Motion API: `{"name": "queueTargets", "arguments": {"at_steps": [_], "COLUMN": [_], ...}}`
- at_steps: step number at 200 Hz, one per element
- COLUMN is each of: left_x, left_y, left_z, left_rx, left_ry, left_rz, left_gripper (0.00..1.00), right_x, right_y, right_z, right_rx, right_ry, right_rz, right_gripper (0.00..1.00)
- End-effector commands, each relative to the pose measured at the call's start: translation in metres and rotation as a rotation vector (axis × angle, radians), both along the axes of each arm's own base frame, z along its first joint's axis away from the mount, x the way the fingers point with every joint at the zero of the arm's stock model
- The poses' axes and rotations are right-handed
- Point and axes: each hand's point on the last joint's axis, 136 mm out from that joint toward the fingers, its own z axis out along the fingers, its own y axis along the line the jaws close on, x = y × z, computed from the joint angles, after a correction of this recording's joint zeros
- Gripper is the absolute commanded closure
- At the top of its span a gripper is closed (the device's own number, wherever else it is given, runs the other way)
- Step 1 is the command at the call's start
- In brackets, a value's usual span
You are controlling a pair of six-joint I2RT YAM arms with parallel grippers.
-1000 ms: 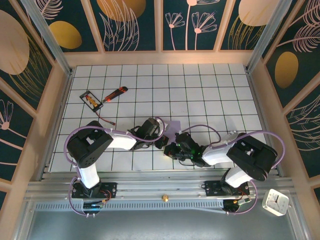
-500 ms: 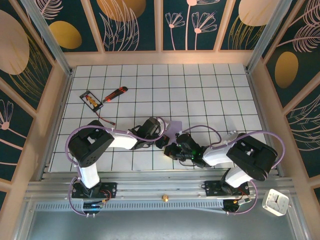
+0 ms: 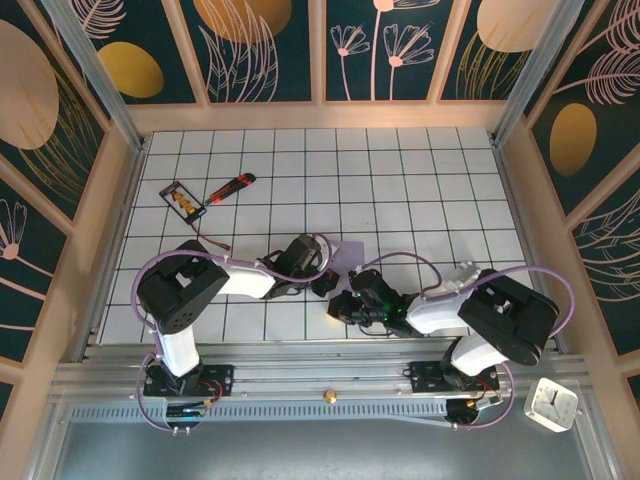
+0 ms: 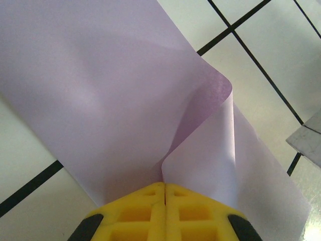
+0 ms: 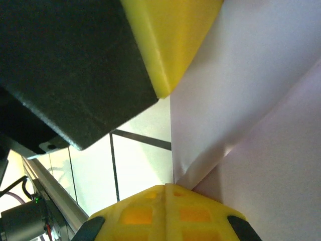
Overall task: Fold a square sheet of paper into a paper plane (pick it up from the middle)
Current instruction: Fold the triangle a second time at the center of the table.
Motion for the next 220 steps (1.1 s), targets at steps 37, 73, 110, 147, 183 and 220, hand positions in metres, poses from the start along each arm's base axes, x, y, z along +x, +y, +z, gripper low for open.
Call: {"name": "queueTargets", "arguments": {"at_steps": [37,73,110,147,183,220], "left_x": [-0.016,-0.016,-0.015,-0.017,-0.017,-0.016], "left_y": [0.033,0.032,0.031,0.032,0.032,0.031], "left_z": [-0.045,-0.045,-0.045,-0.046,-0.046,-0.045], "left_rx": [0.168,0.166,0.165,0.168,0.167,0.165], "left_ry": [0.093,0.095,0.094,0.099,0.099,0.099], "left_rz": [0.023,0.022,0.02,0.018,0.018,0.018], "left_gripper": [1.0,1.0,1.0,1.0,1.0,1.0], "right_x": [0.017,0.031,0.039,0.043,0.045,0.04], "right_y": [-0.01,-0.02,-0.016,-0.014,-0.015,-0.02], "right_z": [0.042,0.039,0.036,0.029,0.022,0.007], "right_rx": [0.069,0.044,0.038,0.037,0.023,-0.007], "right_ry": [-0.102,-0.106,-0.111,-0.108,-0.105,-0.074], "right_rz": [-0.012,-0.05,-0.052,-0.053,-0.049,-0.041], "right_gripper": [1.0,1.0,1.0,1.0,1.0,1.0]}}
